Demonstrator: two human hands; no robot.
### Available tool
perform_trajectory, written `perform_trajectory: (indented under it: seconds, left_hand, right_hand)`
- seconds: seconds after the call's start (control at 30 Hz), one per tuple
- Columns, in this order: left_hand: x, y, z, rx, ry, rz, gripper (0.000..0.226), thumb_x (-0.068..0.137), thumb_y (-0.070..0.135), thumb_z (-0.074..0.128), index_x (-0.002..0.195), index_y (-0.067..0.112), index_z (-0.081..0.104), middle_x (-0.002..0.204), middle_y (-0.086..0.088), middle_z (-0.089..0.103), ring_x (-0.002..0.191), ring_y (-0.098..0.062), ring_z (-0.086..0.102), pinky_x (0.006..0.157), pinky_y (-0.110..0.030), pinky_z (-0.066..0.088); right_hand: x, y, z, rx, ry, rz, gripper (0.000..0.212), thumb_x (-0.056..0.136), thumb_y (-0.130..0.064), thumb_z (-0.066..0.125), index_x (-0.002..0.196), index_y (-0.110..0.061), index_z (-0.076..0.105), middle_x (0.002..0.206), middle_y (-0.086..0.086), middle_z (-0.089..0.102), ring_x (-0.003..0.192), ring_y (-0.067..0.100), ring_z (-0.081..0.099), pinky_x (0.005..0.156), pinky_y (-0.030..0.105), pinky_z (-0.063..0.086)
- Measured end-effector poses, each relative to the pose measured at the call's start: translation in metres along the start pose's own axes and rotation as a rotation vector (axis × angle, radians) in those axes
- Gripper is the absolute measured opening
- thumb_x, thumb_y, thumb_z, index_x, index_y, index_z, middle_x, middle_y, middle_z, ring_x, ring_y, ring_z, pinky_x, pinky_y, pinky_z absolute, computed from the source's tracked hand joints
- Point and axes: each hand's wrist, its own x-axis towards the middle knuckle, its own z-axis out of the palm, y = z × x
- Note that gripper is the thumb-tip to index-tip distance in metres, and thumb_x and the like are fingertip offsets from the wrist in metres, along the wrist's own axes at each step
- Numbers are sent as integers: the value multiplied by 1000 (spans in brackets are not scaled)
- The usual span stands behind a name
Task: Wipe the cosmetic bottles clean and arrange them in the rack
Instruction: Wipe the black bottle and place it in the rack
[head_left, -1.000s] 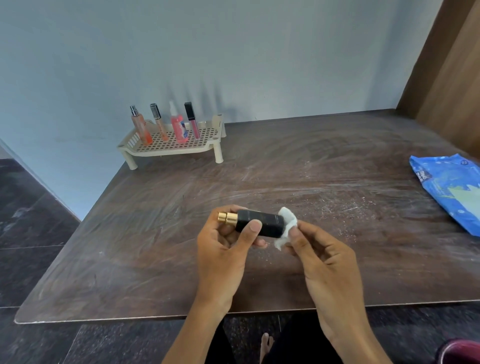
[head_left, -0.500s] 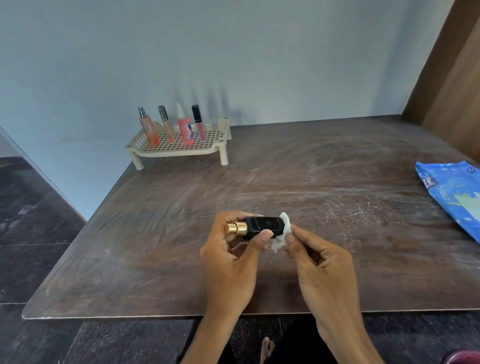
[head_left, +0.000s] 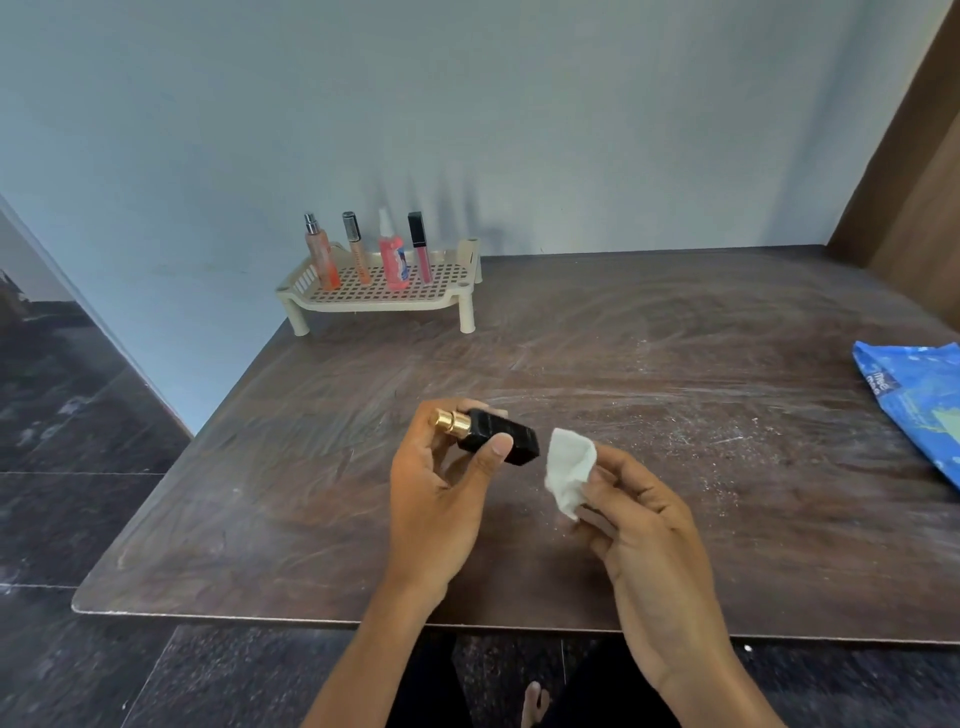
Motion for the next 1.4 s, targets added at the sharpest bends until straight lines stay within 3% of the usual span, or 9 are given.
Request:
perform_trajectory:
  seconds: [0.13,0.3,0.5,0.6,0.7,0.9,1.03,1.27,1.4]
  left_hand:
    - [11,2,-8,-43,-37,-91,24,83,8,76,103,19,67,100,7,75,99,-2,69,80,-14,52]
    - [31,2,-18,-62,-6,-175,43,84,2,74,118,27,64,101,-5,72,96,-10,72,89,-29,56]
    - [57,-1,-29,-69,9,-179,45,87,3,73,125,24,61,98,0,77,96,-11,73,94,-36,56]
    - [71,4,-31,-74,-22,-138,42,88,3,72,124,21,61,102,-1,77,96,-10,73,89,-29,57]
    - [88,7,-30,-69,-47,-89,37,88,2,71,122,17,62,103,-2,77,99,-13,73,88,-29,58]
    - [141,8,-30,75,-2,30,31,85,10,77,114,16,68,103,2,77,98,-5,72,86,-21,57]
    - [180,3,-22,159,146,79,16,87,10,75,98,21,75,93,9,76,88,-3,73,82,-24,60]
    - [238,-9,-19,256,29,30,65,78,-22,42,124,16,69,107,5,71,101,-8,70,89,-22,56]
    - [263,-20,-22,342,29,11,67,77,-21,41,125,16,68,120,-4,72,107,-12,69,91,-20,54]
  right_hand:
    - [11,-14,1,269,-9,140,26,95,-2,44,85,2,68,80,16,68,76,28,68,61,30,60]
    - [36,-23,10,236,-85,232,28,97,-27,59,98,0,63,81,11,63,67,17,59,52,22,51]
    - [79,-32,31,-787,-236,-222,22,97,-34,58,115,-27,67,103,-9,66,83,2,62,70,18,54]
    - [99,-40,47,-980,-374,-311,33,95,-37,59,125,-26,65,118,-10,67,103,5,62,92,31,54]
    - [113,-47,63,-1033,-471,-329,29,95,-39,60,120,-28,68,111,-14,71,102,2,62,92,28,49]
    - [155,-65,87,-985,-352,-404,23,89,-36,70,107,-23,69,103,-13,70,93,-2,61,80,22,47]
    - [200,-81,112,-994,-269,-458,29,85,-34,73,111,-22,68,106,-5,73,97,12,67,91,41,54]
    - [278,-81,145,-1069,-168,-595,26,83,-26,76,104,-11,74,101,6,75,96,21,68,91,42,51]
    - [318,-70,155,-1149,-164,-595,25,82,-28,77,99,-10,75,98,5,74,92,19,67,77,22,47]
